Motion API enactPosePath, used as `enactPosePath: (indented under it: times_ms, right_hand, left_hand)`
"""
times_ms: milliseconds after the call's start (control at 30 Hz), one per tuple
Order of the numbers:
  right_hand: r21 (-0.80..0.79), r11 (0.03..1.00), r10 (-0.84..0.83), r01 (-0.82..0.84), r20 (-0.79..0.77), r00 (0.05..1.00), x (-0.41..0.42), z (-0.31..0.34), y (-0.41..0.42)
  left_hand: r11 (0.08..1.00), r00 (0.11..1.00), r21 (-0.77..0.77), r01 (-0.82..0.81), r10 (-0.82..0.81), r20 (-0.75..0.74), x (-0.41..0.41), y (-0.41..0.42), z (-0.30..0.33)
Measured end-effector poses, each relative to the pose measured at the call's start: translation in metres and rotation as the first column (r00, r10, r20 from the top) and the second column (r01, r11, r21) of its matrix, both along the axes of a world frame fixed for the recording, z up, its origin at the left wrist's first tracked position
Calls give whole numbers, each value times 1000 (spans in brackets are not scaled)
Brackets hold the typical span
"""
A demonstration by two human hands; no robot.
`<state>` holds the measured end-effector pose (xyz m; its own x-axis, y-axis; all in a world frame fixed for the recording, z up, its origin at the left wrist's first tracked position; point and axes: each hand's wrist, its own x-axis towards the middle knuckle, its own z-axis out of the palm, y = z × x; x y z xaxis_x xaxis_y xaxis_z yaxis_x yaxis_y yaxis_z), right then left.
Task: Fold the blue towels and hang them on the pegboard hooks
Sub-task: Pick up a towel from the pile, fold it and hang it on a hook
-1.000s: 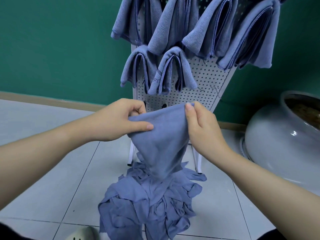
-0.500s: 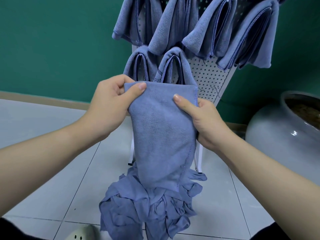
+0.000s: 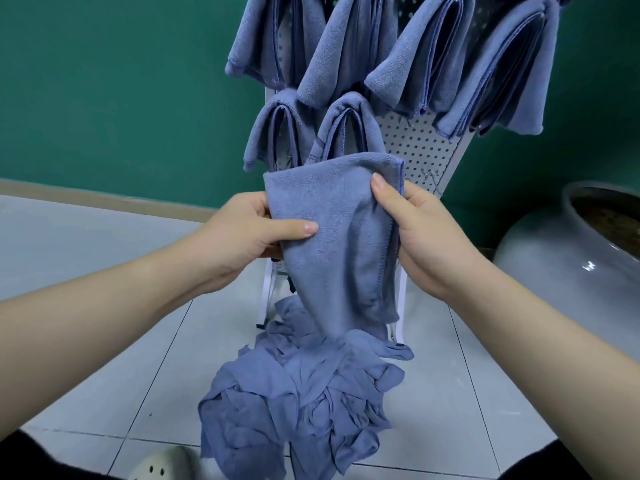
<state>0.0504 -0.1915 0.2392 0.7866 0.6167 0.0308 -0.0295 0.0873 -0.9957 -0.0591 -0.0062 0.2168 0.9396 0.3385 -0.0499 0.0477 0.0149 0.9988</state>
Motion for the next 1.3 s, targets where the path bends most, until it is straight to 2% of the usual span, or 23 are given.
enactPosePath:
  times_ms: [100,267,467,600,800,1067,1167,1300]
  right_hand:
    - [-56,995,-75,77,33,997,-1,-4,0]
    - [-127,979,-153,157,34,988,-12,-14,6]
    - [-114,979,-166,167,24,986,-22,-19,11]
    - [-126,980,-142,152,81,987,-31,-18,16]
    - [-159,975,-134,157,145,980,-42,-29,24]
    - [-163,968,-140,191,280,950,-46,-26,15]
    - [-182,961,-160,210,256,953,-44,-25,13]
    - [-211,951,-171,228,257,951,-40,-23,12]
  left_hand:
    - [991,994,85,-104,101,49,1,-4,0]
    - [972,982,164,-170,154,108,-1,-18,-1]
    - [925,940,185,-332,309,143,4,-23,-10]
    - [873,908,253,-417,386,166,5,-24,-9]
    - [815,859,274,-510,463,221,6,-33,-11]
    - [825,880,310,-473,422,219,-1,-44,-13]
    - [839,923,391,-378,311,227,-4,-48,-14]
    - [903,958,352,-248,174,229,-10,-58,-12]
